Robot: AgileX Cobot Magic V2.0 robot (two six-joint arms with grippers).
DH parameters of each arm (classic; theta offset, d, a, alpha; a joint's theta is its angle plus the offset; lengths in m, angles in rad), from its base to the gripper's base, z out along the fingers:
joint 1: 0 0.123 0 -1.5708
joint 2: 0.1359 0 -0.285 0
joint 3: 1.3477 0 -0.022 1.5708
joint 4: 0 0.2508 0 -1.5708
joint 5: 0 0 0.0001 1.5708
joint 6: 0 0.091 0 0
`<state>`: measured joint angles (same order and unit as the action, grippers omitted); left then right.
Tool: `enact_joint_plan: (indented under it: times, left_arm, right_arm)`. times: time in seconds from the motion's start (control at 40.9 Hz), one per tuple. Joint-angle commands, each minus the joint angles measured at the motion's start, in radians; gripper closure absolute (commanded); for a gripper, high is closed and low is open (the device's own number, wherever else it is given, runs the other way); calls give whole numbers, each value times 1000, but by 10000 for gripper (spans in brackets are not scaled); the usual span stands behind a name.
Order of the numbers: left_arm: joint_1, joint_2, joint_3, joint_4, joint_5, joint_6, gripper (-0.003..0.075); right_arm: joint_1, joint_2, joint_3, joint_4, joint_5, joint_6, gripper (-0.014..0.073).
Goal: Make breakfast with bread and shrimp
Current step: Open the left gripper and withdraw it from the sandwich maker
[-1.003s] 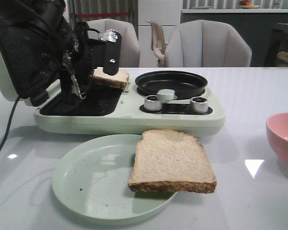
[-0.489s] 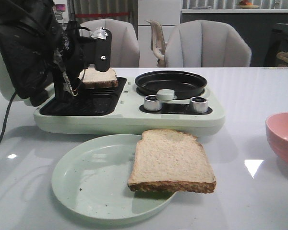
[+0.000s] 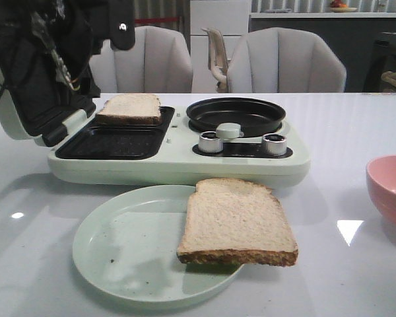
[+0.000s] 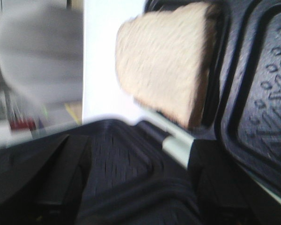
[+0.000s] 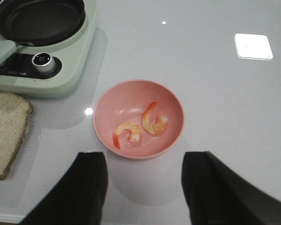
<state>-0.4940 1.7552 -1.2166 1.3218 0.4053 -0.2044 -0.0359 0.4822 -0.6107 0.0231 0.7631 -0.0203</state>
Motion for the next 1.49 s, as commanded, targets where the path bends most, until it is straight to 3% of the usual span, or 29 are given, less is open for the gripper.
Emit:
enact_joint_plan:
  times: [0.0,0.122,0.22,0.44,1.101,1.321,1.468]
  left_arm:
    - [-71,-118,-21,-261,196,-18,223]
    - [-153,-207,-21,-542,356,-18,223]
    - [-212,-286,-21,-675,456,-18,223]
    - [-256,-469,16,-979,499,-18,223]
    - [-256,-996,403,-1121,385,-18,223]
    - [-256,-1079,440,-1123,370,-18,223]
    - [-256,-1077,440,-1123,370,-18,223]
  right_arm:
    - [-4,13,-32,-2,-74,-6,118]
    - [-4,13,-32,-2,-74,-6,118]
    - [-4,13,-32,-2,-74,-6,118]
    - [-4,13,-32,-2,-74,-6,118]
    - [-4,14,-32,19,-95,-6,118]
    - [-3,100,-32,278,-58,-14,118]
    - [-3,235,-32,465,18,-115,118]
